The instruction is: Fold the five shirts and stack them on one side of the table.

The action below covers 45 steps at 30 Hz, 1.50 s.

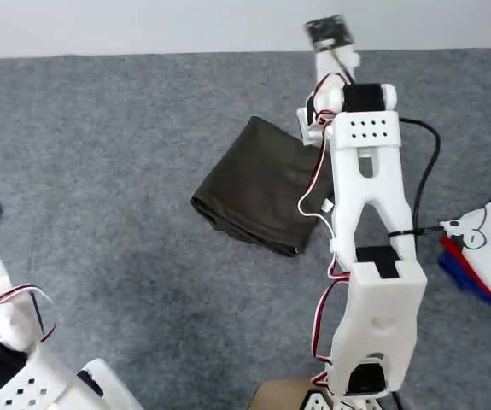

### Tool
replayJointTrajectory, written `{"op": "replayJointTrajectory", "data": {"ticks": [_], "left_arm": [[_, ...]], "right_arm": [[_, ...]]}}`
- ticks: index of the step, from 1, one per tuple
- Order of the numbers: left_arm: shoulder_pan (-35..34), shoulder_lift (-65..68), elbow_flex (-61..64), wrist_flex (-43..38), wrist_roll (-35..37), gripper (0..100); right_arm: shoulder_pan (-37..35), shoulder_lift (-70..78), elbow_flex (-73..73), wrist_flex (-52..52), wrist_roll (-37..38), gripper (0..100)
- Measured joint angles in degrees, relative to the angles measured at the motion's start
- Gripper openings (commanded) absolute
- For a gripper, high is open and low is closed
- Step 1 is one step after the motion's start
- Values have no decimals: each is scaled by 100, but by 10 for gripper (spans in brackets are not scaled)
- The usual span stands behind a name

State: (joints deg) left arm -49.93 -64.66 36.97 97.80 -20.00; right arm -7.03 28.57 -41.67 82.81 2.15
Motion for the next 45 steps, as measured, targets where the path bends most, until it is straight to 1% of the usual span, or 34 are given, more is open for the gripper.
{"op": "replayJointTrajectory", "data": {"ticks": [3,7,10,13,18,28,35,45], "left_arm": [[0,0,0,0,0,51],[0,0,0,0,0,50],[0,0,0,0,0,50],[0,0,0,0,0,50],[0,0,0,0,0,49],[0,0,26,0,0,48],[0,0,26,0,0,48],[0,0,26,0,0,48]], "right_arm": [[-9,-123,0,378,-993,162],[-273,-132,0,1037,-2198,318],[-527,35,-9,1354,-2866,412],[-791,264,-9,1398,-3262,425],[-1011,510,-9,1020,-3420,425],[-1011,730,-9,651,-3420,426],[-1020,1407,-9,141,-3385,426],[-914,2057,-9,-220,-3385,424]]}}
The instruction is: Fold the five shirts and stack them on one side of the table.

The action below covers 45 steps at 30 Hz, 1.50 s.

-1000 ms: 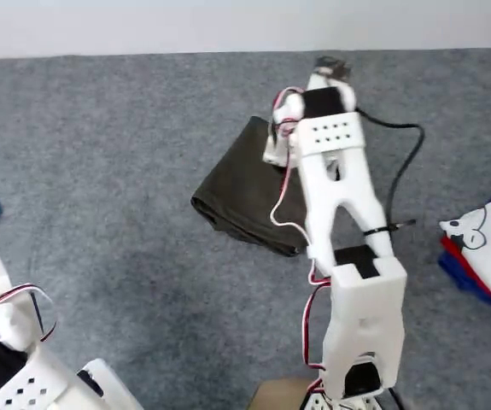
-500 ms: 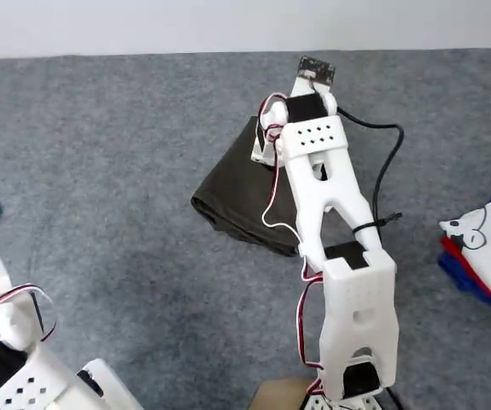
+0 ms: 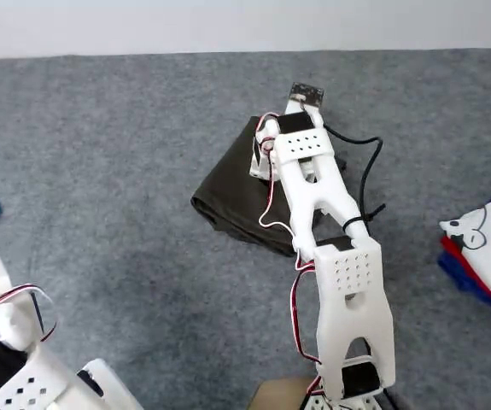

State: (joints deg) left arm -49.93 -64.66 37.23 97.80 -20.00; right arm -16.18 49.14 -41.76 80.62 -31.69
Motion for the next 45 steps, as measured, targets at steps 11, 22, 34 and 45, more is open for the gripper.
{"op": "replayJointTrajectory", "data": {"ticks": [11,22,34,45], "left_arm": [[0,0,0,-70,0,48],[0,0,0,-149,0,48],[0,0,0,-158,0,48],[0,0,0,-158,0,48]], "right_arm": [[62,501,-185,-545,0,422],[105,589,-246,-598,18,132],[202,580,-369,-264,290,8],[598,659,-2075,1512,1266,8]]}}
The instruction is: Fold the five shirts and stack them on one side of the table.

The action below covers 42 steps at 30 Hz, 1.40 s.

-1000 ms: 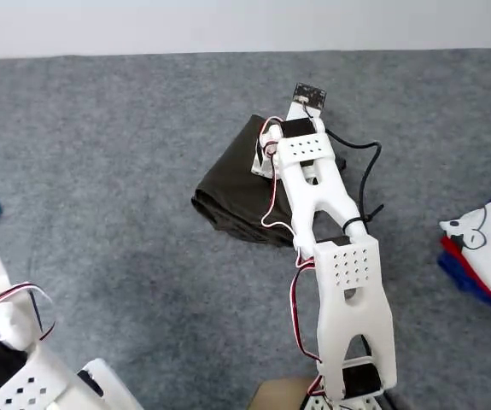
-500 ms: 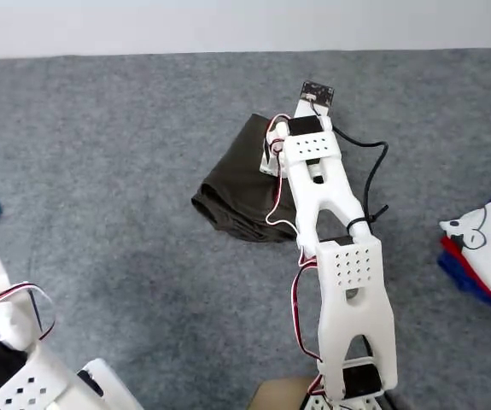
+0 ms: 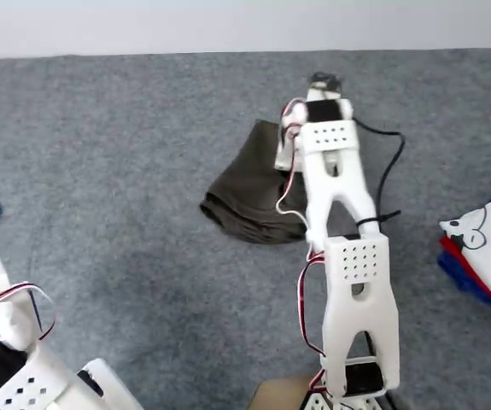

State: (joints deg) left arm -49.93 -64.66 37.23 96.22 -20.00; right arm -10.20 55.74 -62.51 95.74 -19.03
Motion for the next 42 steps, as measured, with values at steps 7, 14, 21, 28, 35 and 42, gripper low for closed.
{"op": "replayJointTrajectory", "data": {"ticks": [7,14,21,28,35,42], "left_arm": [[0,0,0,0,0,48],[0,0,0,0,0,48],[0,0,0,0,-18,50],[0,0,0,0,-35,51],[0,0,0,0,-35,51],[0,0,0,0,-211,51]], "right_arm": [[519,-9,-1090,466,624,8],[976,-782,-1213,466,1037,8],[1767,-1477,-1213,475,1530,8],[2655,-1802,-1213,484,1960,8],[3473,-1802,-1213,484,2233,8],[4105,-2505,-352,484,2374,8]]}}
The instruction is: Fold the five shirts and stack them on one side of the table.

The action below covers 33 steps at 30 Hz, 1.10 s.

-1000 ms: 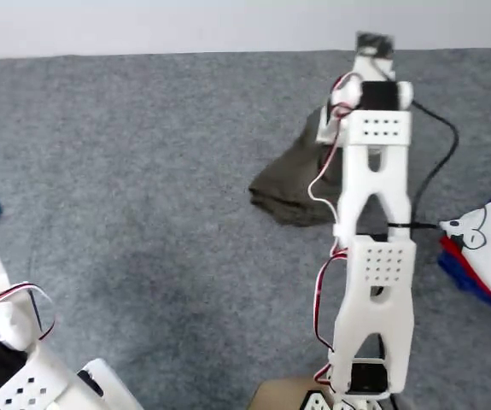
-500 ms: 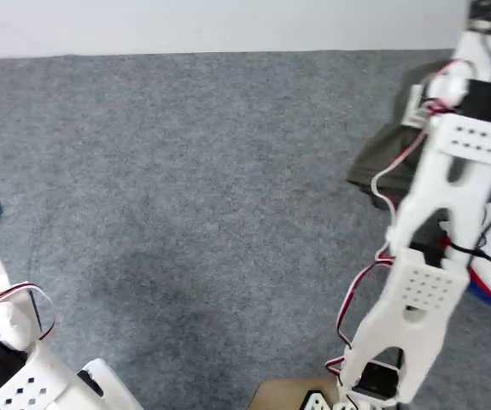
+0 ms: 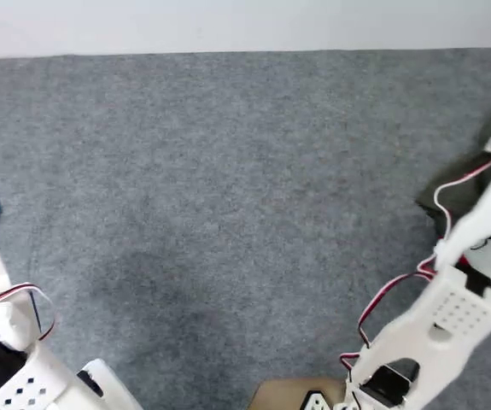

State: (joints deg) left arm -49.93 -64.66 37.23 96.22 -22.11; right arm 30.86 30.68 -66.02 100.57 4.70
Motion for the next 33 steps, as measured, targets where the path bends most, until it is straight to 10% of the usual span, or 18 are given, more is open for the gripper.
{"op": "replayJointTrajectory", "data": {"ticks": [33], "left_arm": [[0,0,0,0,-554,51]], "right_arm": [[1371,-299,1292,-853,343,8]]}}
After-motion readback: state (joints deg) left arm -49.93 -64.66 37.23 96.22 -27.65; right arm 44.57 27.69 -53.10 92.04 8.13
